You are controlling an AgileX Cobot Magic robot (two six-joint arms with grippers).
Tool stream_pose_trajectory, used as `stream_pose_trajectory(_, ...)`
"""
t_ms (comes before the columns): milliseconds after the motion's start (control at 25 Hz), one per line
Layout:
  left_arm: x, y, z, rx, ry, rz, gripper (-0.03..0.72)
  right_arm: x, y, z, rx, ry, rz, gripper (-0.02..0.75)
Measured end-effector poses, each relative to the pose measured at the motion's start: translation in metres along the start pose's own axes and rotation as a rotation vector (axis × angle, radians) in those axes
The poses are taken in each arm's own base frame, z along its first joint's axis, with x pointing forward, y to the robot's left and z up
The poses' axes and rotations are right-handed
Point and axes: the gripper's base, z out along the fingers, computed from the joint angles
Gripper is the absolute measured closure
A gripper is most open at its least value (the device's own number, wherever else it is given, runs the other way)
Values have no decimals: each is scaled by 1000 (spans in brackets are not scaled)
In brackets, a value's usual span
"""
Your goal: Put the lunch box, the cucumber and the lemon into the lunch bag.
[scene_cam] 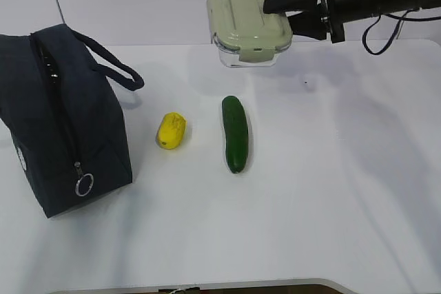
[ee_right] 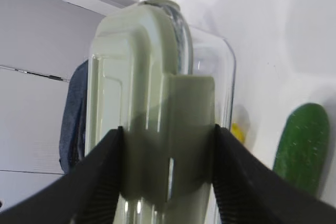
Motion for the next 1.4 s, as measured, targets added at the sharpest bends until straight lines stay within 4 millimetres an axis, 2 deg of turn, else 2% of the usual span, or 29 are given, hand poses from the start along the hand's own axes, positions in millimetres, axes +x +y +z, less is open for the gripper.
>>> stream_pose_trajectory(240,-11,-3,37,69,83,-59,442,-4,17,10,-24,9,-30,351)
stream_pose_trajectory(520,-19,-7,77,156,160,-199,326,2,31,28,-71,38,-31,351)
stream_pose_trajectory(720,-24,-6,101,172,188,-302,309,5,41,38,-105,49,-31,351)
stream_pose_trajectory(1200,-25,4,141,126,200,-404,308,-4,82,51,-171,53,-149,351)
stream_pose_trajectory(1400,-21,7,158,122,232,-437,308,-1,94,60,-194,70,-166,351)
